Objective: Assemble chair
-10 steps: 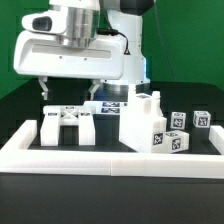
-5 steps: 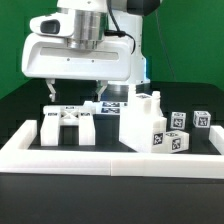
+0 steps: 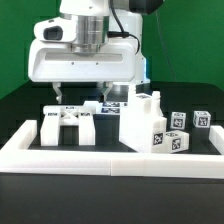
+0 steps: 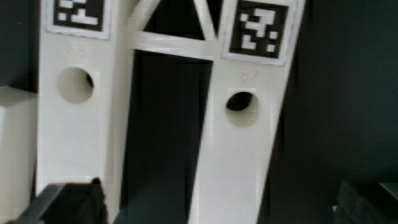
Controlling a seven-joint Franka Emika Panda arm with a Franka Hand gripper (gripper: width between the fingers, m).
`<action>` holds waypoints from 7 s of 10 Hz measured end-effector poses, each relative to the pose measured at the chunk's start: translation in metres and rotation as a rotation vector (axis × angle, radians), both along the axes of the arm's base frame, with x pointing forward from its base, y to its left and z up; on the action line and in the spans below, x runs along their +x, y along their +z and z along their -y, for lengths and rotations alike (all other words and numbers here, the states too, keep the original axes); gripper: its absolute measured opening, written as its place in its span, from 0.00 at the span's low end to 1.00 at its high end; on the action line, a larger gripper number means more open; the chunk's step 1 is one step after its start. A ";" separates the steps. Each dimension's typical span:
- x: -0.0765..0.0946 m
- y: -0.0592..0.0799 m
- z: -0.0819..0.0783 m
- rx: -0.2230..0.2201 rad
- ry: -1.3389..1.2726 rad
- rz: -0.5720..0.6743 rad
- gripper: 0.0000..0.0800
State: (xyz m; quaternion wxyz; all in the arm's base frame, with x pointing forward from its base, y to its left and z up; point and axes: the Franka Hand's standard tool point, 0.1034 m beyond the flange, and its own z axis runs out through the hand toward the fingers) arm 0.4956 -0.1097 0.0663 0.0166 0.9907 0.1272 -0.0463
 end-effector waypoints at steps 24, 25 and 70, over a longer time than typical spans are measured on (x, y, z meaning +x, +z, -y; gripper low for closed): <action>-0.007 -0.052 -0.007 -0.020 0.034 -0.056 0.81; -0.008 -0.055 -0.007 -0.021 0.035 -0.060 0.81; 0.011 0.054 -0.042 0.126 0.654 -0.051 0.36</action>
Offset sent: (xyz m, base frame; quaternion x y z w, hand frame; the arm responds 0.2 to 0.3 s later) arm 0.0000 0.0000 0.0000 0.0000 0.0000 0.0000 1.0000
